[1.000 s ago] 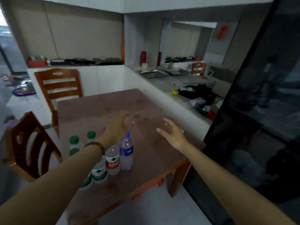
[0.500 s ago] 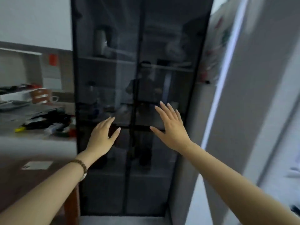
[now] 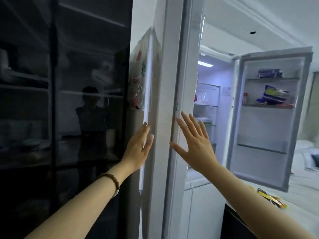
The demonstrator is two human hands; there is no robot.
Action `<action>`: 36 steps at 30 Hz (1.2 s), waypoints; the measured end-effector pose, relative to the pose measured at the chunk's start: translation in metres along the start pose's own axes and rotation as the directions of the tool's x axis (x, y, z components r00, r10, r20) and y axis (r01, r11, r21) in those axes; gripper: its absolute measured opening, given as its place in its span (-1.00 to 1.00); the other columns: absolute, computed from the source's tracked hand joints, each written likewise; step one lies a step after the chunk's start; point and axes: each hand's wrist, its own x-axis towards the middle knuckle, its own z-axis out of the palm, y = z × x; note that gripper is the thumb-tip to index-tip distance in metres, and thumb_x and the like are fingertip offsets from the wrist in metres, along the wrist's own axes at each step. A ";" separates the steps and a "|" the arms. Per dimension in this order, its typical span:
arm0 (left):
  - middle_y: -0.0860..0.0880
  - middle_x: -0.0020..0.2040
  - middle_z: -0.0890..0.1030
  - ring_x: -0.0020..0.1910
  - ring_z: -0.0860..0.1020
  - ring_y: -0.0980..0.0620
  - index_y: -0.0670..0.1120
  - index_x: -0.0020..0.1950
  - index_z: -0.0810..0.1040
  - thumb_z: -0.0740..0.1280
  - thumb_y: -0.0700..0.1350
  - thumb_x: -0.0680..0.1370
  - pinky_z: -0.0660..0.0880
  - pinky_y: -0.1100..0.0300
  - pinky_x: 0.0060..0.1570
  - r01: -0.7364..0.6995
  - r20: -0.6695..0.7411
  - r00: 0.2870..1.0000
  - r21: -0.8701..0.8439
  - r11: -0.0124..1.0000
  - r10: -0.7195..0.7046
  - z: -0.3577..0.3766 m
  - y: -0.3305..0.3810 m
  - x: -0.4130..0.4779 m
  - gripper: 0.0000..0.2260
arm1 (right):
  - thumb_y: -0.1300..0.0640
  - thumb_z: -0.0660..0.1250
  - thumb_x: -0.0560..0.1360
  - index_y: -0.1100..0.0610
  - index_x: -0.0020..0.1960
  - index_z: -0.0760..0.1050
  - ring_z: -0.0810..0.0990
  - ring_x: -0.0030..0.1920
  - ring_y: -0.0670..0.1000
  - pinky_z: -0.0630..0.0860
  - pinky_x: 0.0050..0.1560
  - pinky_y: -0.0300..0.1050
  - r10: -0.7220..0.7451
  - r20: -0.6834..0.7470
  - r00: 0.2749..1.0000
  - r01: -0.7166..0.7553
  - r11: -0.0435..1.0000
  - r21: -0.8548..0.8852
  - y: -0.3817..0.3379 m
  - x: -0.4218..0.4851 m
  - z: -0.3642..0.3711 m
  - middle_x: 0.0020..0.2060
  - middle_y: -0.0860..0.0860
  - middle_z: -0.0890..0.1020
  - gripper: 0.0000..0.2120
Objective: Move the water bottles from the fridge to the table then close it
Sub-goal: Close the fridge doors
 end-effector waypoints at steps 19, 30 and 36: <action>0.23 0.53 -0.14 0.51 -0.14 0.18 0.40 0.41 -0.17 -0.17 0.26 0.54 -0.04 0.00 0.49 -0.177 0.065 0.983 0.085 0.981 0.172 0.133 0.036 0.076 -0.56 | -0.27 0.19 0.45 -0.33 0.44 -0.14 -0.15 0.50 -0.25 -0.03 0.45 -0.17 0.290 0.186 0.939 -0.341 0.711 0.615 0.127 -0.019 0.043 0.51 -0.26 -0.15 -0.31; 0.17 0.47 -0.33 0.49 -0.29 0.11 0.28 0.44 -0.27 -0.23 0.28 0.51 -0.31 0.05 0.45 -0.088 0.050 0.996 0.333 0.939 0.076 0.222 -0.013 0.148 -0.49 | -0.21 0.32 0.41 -0.14 0.52 -0.16 0.02 0.51 -0.13 0.04 0.43 -0.16 0.458 0.221 0.861 -0.461 0.520 0.719 0.245 0.008 0.107 0.53 -0.19 -0.03 -0.12; 0.12 0.46 -0.42 0.46 -0.38 0.07 0.30 0.42 -0.35 -0.16 0.26 0.54 -0.37 0.00 0.41 -0.044 -0.145 0.984 0.362 0.931 0.102 0.268 -0.061 0.212 -0.48 | -0.12 0.40 0.38 -0.15 0.51 -0.10 0.27 0.42 -0.13 0.32 0.40 -0.06 0.491 0.170 0.854 -0.416 0.450 0.790 0.303 0.037 0.157 0.49 -0.18 0.15 -0.10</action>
